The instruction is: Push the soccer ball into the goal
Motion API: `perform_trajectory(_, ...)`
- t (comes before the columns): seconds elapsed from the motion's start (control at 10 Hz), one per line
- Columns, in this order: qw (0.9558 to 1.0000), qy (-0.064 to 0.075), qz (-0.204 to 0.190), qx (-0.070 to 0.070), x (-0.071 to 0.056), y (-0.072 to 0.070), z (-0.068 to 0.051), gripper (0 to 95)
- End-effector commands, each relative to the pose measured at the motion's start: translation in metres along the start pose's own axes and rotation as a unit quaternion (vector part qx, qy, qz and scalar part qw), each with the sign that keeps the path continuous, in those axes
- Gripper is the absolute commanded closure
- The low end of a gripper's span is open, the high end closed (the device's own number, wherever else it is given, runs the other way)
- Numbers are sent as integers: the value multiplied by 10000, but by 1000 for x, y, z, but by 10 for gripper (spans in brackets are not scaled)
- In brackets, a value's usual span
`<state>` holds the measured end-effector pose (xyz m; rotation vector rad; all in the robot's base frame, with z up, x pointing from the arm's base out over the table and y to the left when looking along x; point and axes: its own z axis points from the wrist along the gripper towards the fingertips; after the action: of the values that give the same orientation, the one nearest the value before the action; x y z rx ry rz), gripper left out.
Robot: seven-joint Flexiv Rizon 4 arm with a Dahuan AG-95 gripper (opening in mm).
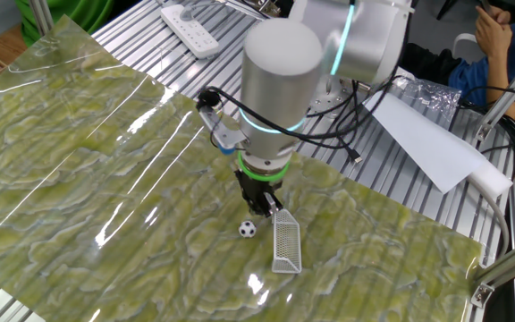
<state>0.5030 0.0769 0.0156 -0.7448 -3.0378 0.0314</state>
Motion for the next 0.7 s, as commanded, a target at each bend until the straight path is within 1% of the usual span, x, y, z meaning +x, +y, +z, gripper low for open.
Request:
perform_trajectory(0.1, 9998, -67, -164, 111, -6, -1, -7, 950)
perform_trajectory(0.3, 9990, -132, -339, 274, -14, -1, -12, 950)
perform_trajectory(0.6, 9986, -153, -373, 342, -15, -2, -12, 950)
perform_trajectory(0.7, 9974, -219, -486, 491, -15, -2, -12, 950)
